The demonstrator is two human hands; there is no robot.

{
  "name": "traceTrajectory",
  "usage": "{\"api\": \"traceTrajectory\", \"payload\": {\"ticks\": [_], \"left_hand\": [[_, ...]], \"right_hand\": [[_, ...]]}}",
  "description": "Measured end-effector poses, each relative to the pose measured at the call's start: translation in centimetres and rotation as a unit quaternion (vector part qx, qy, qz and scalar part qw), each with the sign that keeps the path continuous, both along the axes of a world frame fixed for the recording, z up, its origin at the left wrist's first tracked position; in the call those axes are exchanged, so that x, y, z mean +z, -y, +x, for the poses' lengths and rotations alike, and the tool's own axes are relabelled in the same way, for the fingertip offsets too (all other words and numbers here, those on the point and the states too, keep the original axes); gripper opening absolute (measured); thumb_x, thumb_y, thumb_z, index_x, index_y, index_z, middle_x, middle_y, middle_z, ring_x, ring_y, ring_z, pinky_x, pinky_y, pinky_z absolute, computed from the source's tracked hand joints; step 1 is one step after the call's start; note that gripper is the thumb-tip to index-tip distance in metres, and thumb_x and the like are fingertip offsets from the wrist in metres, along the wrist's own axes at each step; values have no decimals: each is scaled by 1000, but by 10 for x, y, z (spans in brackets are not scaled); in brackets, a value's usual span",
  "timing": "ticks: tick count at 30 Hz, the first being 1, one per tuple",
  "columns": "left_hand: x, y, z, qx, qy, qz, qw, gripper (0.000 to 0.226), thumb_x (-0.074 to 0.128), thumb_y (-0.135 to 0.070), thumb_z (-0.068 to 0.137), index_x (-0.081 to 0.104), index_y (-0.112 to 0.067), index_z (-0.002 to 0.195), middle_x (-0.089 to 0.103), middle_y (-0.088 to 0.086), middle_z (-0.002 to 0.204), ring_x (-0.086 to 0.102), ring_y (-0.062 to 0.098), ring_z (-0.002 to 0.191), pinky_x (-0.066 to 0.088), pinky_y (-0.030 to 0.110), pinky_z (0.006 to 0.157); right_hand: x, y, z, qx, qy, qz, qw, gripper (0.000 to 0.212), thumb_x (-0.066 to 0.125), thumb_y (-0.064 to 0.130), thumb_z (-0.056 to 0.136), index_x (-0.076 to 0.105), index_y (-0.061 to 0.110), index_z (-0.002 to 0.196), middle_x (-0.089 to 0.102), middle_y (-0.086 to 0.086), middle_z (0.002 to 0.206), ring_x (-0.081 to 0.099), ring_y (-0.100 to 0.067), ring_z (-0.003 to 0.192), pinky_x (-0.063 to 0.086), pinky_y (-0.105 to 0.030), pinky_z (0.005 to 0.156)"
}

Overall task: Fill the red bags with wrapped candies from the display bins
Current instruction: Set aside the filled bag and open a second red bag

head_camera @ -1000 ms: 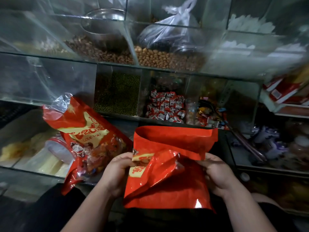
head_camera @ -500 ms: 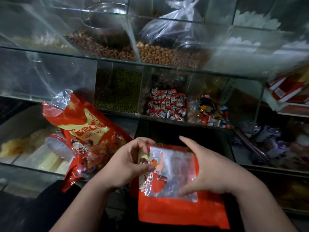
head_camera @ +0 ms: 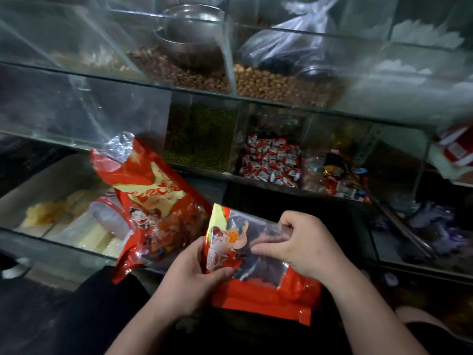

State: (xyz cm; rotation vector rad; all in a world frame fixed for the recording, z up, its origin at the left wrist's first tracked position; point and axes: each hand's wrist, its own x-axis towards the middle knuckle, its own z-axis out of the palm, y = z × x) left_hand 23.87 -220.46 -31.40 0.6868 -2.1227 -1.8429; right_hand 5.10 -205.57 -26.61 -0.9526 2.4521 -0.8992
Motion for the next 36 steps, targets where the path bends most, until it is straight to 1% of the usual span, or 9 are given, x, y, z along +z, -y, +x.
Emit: {"api": "traceTrajectory", "payload": {"ticks": [7,12,16,18,22,25,29,33,36], "left_hand": [[15,28,67,179,-105,16,978,32,76,-32,81,69,-30,112,76,4,106,73,23,97,58,33,80],[14,48,110,269,-79,-28,960,33,74,-42,80,68,-41,112,77,-3,102,74,19,93,58,45,83],[8,64,134,324,-41,-50,944,26,77,-32,84,70,-43,106,77,-7,96,74,15,87,59,45,80],[6,70,140,357,-18,-64,932,22,78,-32,82,72,-37,103,77,-9,91,74,13,83,59,39,75],[3,74,140,399,-15,-79,913,15,77,-25,85,73,-32,97,76,-15,83,72,3,74,54,17,64],[1,75,136,358,-1,-24,933,14,74,-18,88,74,-25,100,77,-10,83,72,4,73,51,13,61],[-6,86,145,338,49,-29,939,13,74,-13,88,71,-21,98,76,-14,77,67,-6,65,46,8,57],[-9,100,159,394,102,-71,910,14,78,-25,84,69,-29,94,73,-17,76,65,-9,68,44,13,60],[-11,106,164,432,87,-61,895,17,81,-28,81,69,-26,94,74,-15,78,70,2,74,51,25,67]], "right_hand": [[34,91,40,117,-142,-25,983,71,73,86,55,56,48,112,56,24,98,60,-4,96,54,-31,75],[62,161,88,177,-172,-133,960,98,60,89,67,12,66,149,52,10,115,57,-16,105,51,-41,83],[66,217,110,183,-255,35,949,88,60,79,79,25,48,153,62,-7,119,65,-31,104,51,-42,79],[62,233,112,157,-265,73,949,53,64,63,90,59,28,130,68,-4,106,68,-29,95,49,-35,71],[55,225,105,124,-271,-24,954,16,64,35,96,70,20,97,69,-7,86,69,-34,83,50,-36,68],[52,199,84,121,-306,-105,938,15,61,27,85,70,15,86,66,-5,73,67,-39,74,52,-36,62],[48,161,64,92,-336,-168,922,17,61,24,80,57,18,65,36,16,50,41,-10,43,29,-19,46],[51,142,66,69,-324,-228,915,16,62,19,80,68,7,71,62,-6,56,60,-35,53,53,-39,49],[61,132,69,59,-342,-286,893,28,62,14,79,49,9,55,47,-6,47,49,-33,43,44,-39,41]]}}
